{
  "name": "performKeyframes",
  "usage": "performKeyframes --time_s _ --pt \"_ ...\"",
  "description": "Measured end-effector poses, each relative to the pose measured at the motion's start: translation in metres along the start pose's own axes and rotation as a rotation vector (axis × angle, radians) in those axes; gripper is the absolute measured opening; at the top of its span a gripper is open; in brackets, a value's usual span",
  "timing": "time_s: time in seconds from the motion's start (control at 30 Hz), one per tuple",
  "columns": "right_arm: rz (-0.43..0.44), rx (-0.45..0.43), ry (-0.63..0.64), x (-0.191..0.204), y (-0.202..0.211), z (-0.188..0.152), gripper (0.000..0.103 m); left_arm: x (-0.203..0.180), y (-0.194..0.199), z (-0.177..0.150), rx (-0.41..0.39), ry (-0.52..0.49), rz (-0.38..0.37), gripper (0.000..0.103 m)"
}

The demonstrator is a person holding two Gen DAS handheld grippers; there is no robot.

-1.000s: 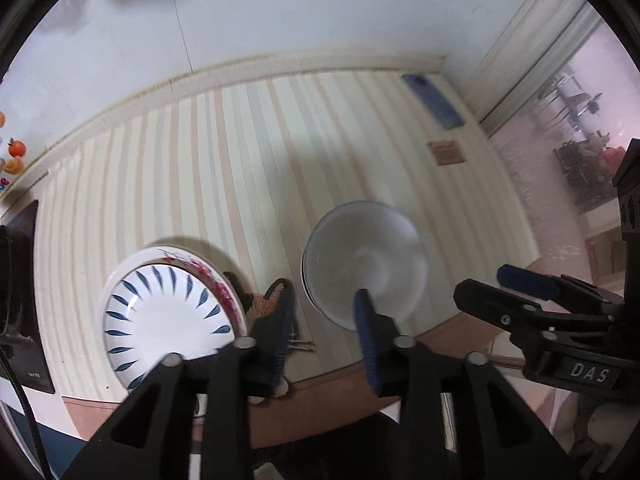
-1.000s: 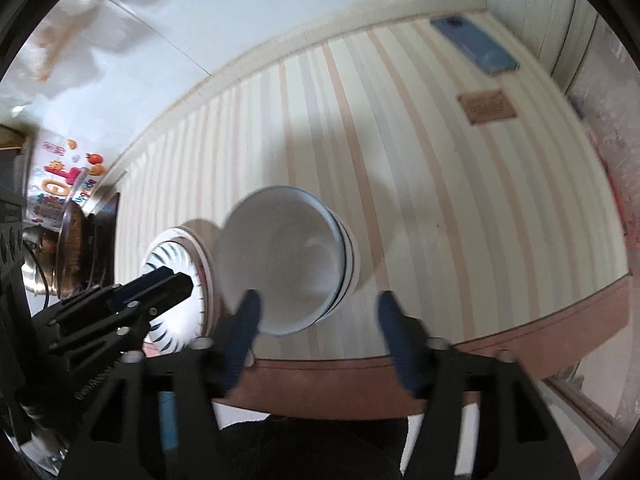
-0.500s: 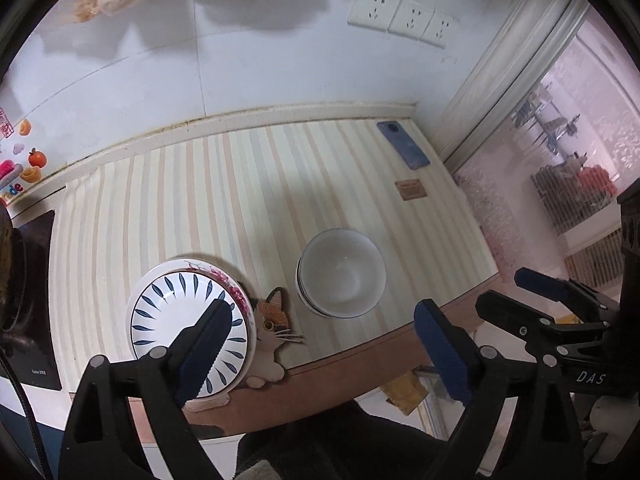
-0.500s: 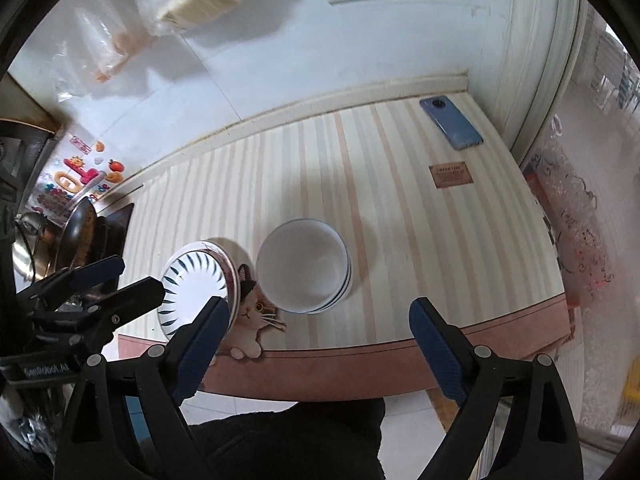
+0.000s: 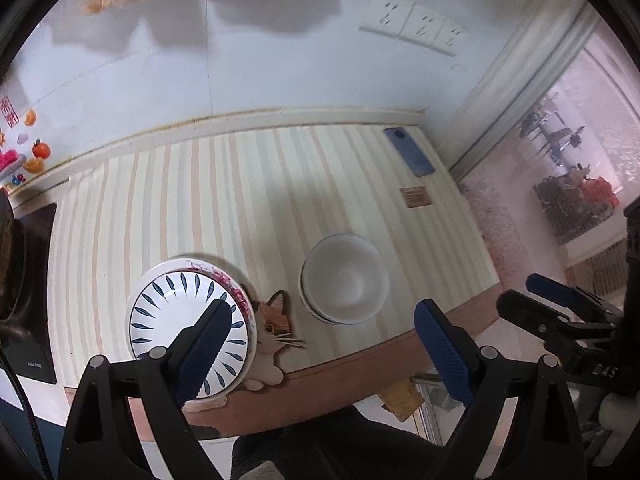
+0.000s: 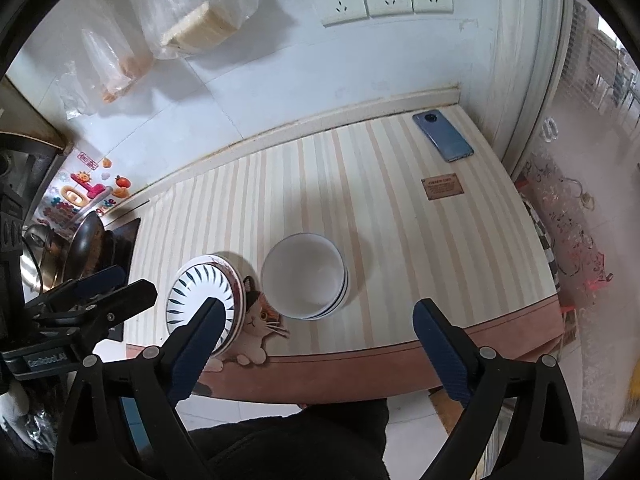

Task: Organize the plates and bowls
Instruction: 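Open the right gripper and release the bowl stack on the counter, then grasp the bowl stack rim again with the right gripper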

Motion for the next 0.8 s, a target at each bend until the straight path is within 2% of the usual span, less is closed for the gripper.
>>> performKeyframes --time_s 0.13,0.23,0.37,0.6,0.7,0.8 --pt "0.041 0.078 -0.036 -0.014 -0.041 0.005 0.097 0.013 -0.043 0.002 0.063 0.042 0.009 0.094" --pt "0.097 0.148 -0.092 -0.029 -0.076 0.008 0.097 0.023 -0.074 0.004 0.114 0.085 -0.027 0.094" --pt "0.153 0.230 -0.173 -0.047 -0.128 0.010 0.097 0.028 -0.107 0.009 0.158 0.111 -0.040 0.094" --pt "0.178 0.335 -0.240 -0.074 -0.209 0.010 0.097 0.030 -0.169 0.015 0.254 0.116 -0.059 0.094" --pt "0.177 0.366 -0.244 -0.079 -0.236 0.007 0.097 0.029 -0.190 0.016 0.291 0.114 -0.073 0.094" --pt "0.215 0.395 -0.256 -0.080 -0.256 0.005 0.097 0.029 -0.208 0.017 0.332 0.124 -0.095 0.094"
Point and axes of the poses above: each gripper's, at about its wrist camera, not at the fingertips, and y roughly against the way its jaws point, x to its left, z to its top, the point moved 1 cm from there along -y, roughly the way its jaws point, and after that the axes turned 9 degrees about -y, right-handed, at the moved point
